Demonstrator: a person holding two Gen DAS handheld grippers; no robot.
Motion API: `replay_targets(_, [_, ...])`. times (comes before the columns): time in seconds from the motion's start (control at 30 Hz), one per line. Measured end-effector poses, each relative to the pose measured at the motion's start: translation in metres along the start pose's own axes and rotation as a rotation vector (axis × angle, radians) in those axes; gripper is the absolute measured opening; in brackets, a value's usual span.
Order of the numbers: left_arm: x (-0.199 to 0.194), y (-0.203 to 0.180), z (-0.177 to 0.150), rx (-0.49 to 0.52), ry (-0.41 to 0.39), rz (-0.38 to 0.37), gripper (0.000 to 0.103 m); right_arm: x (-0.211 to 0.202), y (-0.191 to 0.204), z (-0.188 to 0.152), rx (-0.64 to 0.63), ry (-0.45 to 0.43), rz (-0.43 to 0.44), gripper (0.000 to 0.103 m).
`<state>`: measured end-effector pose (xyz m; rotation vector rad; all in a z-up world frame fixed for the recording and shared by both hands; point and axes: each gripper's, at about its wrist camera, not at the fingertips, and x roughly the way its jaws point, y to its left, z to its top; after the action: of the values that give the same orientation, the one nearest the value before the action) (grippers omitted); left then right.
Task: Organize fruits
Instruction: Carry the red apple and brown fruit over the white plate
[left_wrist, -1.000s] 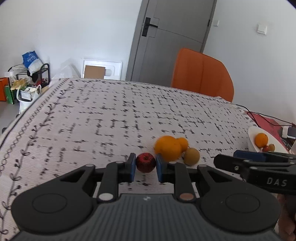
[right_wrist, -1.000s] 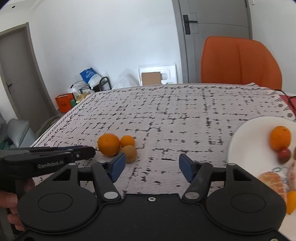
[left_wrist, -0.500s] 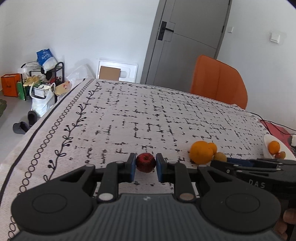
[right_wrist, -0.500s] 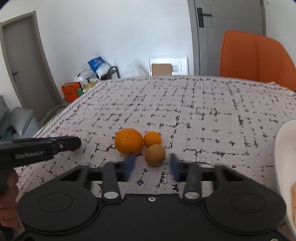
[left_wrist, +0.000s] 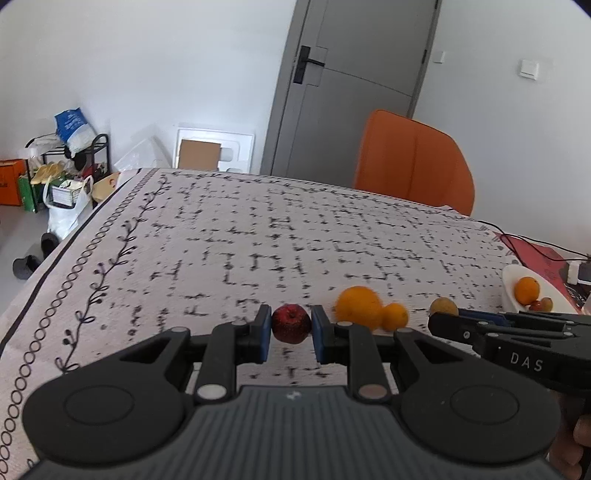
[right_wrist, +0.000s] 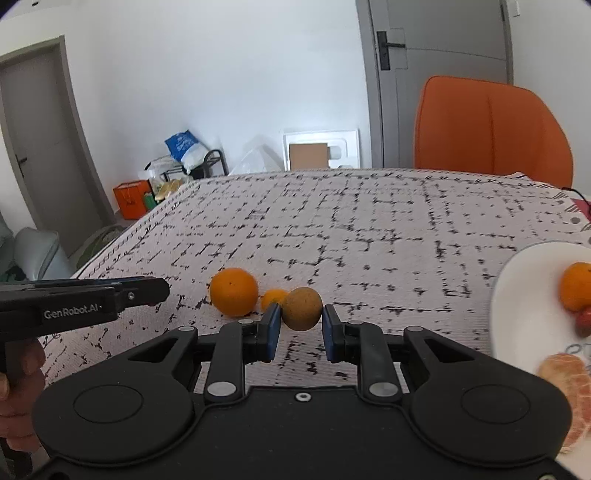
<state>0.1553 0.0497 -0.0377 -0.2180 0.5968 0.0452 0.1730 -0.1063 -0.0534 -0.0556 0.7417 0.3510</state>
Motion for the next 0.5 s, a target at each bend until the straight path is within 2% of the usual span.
replay_targets(0.5, [-0.001, -0.048, 0.004, 0.061, -0.018, -0.065, 0.021, -0.034, -0.036, 0.0, 0.047, -0.062, -0.054, 0.022])
